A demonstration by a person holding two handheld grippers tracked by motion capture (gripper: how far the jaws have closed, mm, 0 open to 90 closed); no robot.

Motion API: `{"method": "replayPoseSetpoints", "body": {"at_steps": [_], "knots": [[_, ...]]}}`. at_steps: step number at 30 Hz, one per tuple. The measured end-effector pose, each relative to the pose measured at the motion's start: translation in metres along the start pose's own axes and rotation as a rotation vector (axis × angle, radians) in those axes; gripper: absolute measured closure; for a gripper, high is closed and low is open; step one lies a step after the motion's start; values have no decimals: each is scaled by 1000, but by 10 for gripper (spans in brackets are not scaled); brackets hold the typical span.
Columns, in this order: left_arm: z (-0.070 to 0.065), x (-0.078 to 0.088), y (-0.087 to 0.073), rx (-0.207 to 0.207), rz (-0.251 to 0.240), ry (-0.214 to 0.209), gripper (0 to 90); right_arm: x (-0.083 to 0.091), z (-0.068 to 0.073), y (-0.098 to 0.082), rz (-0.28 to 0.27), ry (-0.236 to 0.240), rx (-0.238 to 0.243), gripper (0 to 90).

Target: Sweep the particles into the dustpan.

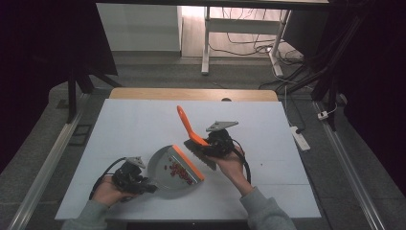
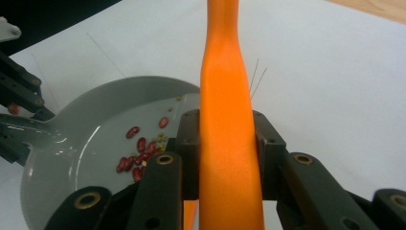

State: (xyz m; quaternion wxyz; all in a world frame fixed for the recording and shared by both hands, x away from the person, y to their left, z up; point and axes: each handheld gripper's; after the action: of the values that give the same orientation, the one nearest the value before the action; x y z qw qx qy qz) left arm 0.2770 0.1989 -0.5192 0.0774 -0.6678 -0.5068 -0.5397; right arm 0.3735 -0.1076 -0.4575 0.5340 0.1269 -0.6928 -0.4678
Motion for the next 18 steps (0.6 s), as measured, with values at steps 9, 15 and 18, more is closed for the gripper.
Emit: {"method": "replayPoseSetpoints", "body": {"at_steps": [9,15,18], "knots": [[0,-1,-2,3,-21,4,611,14,-11,-10,6,-20,-3,705],[0,1,-3,7,-44,19,611,20,-14,-16,15,-29,0,704],[1,1,-5,15,-71,13,611,24,-15,-18,16,-31,1,704]]}}
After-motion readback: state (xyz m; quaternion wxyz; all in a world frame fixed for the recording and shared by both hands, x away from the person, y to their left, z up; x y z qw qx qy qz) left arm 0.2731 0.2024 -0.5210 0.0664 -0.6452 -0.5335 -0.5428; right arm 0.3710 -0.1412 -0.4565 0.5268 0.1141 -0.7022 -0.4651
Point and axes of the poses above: each handheld gripper's, and its own axes: x roughly backward along the jaws, y roughly out of its top, z roughly to its left, and after that the axes turned 8 degrees about x, right-handed
